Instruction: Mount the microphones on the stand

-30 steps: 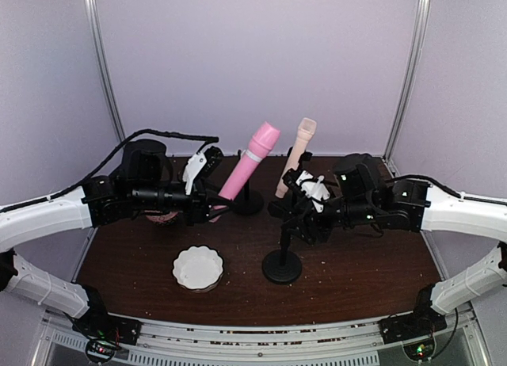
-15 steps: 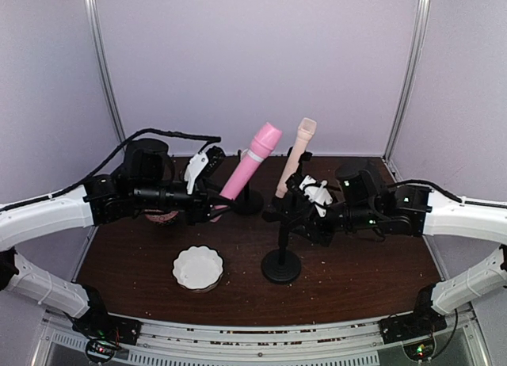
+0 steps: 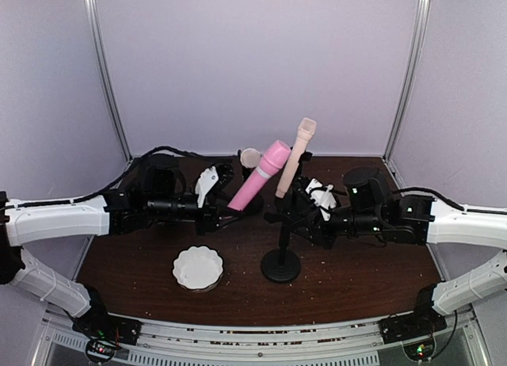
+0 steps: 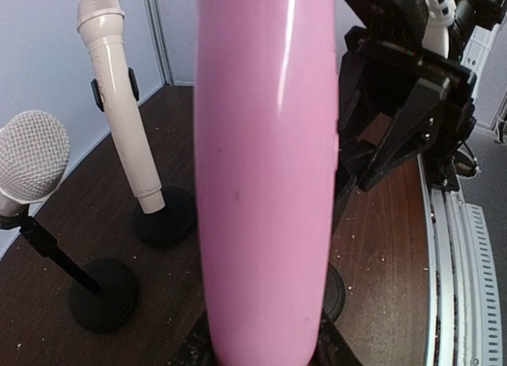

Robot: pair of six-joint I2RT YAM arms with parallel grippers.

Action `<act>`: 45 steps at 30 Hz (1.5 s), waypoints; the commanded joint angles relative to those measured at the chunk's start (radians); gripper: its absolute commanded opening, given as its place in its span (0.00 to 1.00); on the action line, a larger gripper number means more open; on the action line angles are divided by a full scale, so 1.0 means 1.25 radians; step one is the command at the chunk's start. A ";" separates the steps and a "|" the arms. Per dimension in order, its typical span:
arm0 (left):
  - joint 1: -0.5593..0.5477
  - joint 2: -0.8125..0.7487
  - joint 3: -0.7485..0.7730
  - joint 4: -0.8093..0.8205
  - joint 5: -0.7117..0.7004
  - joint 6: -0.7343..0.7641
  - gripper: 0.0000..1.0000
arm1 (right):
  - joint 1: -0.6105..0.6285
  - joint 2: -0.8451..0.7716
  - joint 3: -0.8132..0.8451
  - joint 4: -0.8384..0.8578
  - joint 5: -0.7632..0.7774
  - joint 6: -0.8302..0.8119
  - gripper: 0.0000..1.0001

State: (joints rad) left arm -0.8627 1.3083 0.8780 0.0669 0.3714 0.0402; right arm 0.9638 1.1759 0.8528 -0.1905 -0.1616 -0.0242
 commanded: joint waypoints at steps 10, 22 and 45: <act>0.006 0.127 -0.077 0.368 0.021 0.069 0.00 | -0.014 -0.024 -0.112 0.226 -0.053 0.008 0.25; -0.039 0.333 -0.147 0.823 -0.014 -0.033 0.00 | -0.024 -0.013 -0.121 0.263 -0.063 0.019 0.25; -0.082 0.358 -0.098 0.722 0.011 0.047 0.00 | -0.022 0.001 -0.105 0.268 -0.049 0.043 0.39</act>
State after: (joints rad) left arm -0.9371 1.7336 0.7235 0.9337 0.3428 0.0650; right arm 0.9371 1.1763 0.7025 0.1261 -0.2340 0.0151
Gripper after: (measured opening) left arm 0.332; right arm 0.379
